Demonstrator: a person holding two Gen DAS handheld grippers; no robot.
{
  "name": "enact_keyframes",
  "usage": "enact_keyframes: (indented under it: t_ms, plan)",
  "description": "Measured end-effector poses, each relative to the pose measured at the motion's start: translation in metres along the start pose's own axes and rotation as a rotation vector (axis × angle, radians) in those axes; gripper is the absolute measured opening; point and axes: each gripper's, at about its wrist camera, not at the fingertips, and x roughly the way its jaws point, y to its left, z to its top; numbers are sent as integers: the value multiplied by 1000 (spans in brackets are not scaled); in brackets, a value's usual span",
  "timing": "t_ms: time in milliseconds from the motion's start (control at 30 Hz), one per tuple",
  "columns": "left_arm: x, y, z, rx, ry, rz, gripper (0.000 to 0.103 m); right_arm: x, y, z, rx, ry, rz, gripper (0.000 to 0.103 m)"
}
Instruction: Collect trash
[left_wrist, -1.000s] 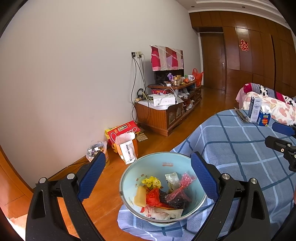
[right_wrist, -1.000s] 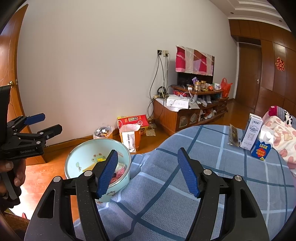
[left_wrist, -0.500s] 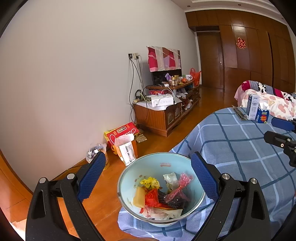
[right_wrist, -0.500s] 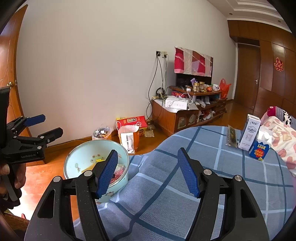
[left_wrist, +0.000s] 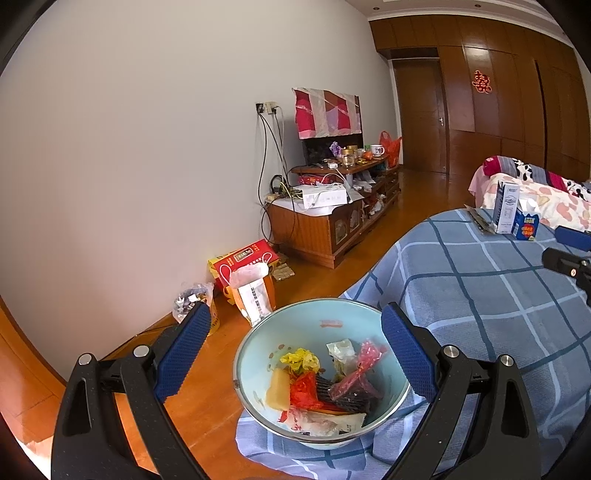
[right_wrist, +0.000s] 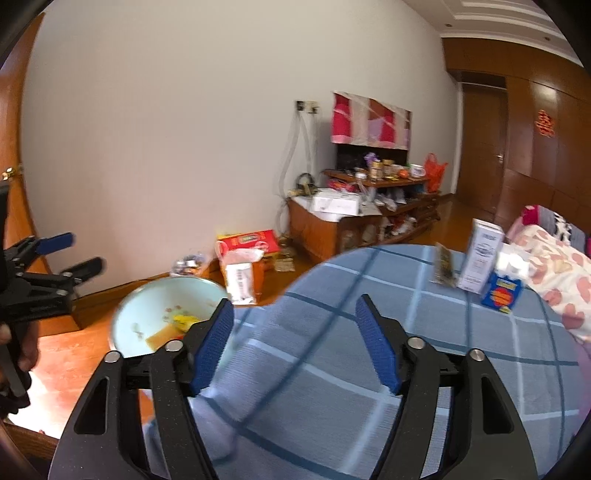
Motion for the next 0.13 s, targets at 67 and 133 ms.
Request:
enact_keyframes:
  t_ms: [67, 133]
  plan:
    - [1, -1, -1, -1, 4, -14, 91, 1, -29, -4, 41, 19, -47, 73]
    - [2, -2, -2, -3, 8, -22, 91, 5, -75, -13, 114, 59, -128, 74]
